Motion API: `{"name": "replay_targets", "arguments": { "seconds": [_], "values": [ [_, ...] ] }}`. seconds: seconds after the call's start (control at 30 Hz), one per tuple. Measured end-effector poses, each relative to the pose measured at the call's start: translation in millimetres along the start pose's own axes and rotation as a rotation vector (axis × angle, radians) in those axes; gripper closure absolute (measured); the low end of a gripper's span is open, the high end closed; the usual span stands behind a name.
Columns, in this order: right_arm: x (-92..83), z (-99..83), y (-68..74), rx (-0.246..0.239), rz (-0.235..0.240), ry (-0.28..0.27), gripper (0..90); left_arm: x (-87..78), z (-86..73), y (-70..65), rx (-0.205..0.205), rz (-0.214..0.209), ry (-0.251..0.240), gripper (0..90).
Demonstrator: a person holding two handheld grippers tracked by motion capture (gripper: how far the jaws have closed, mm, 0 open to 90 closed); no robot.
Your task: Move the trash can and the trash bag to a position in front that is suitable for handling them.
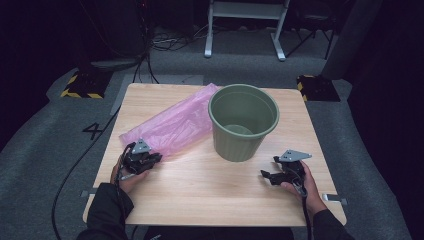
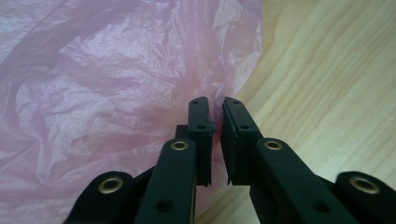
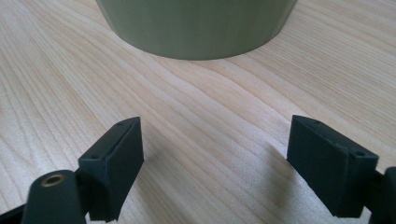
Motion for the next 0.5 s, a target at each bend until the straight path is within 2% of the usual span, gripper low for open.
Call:
{"name": "replay_targets", "arguments": {
  "seconds": [0.1,0.17,0.3,0.37,0.4,0.5],
  "values": [
    [-0.2,0.0,-0.2,0.001,0.002,-0.002,18.6,3.6,3.1,-11.9,0.0,-0.027,-0.013,82.3],
    [0.2,0.0,-0.1,0.0,0.0,0.002,18.7,7.4,6.5,-18.8,0.014,-0.032,-0.008,81.8],
    [0.3,0.2,-0.3,0.001,-0.001,0.001,18.8,14.5,17.0,-36.2,0.042,-0.071,-0.019,81.8],
    [0.2,0.3,-0.6,0.003,0.002,0.002,18.7,20.0,24.3,-48.3,0.047,-0.105,-0.027,81.8],
    [0.2,0.3,-0.6,0.003,0.002,0.002,18.7,20.0,24.3,-48.3,0.047,-0.105,-0.027,81.8],
    [0.2,0.3,-0.7,0.003,0.001,0.0,18.8,26.4,31.8,-60.6,0.059,-0.113,-0.02,81.7]
  ]
}}
Point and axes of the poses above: each handheld gripper's, and its own axes: x roughly forward along the jaws, z roughly out of its top, y roughly to its left, the point moved 3 cm from there along x, roughly forward along the jaws, and after that the axes turned 11 degrees about x, right-handed, at the moved point
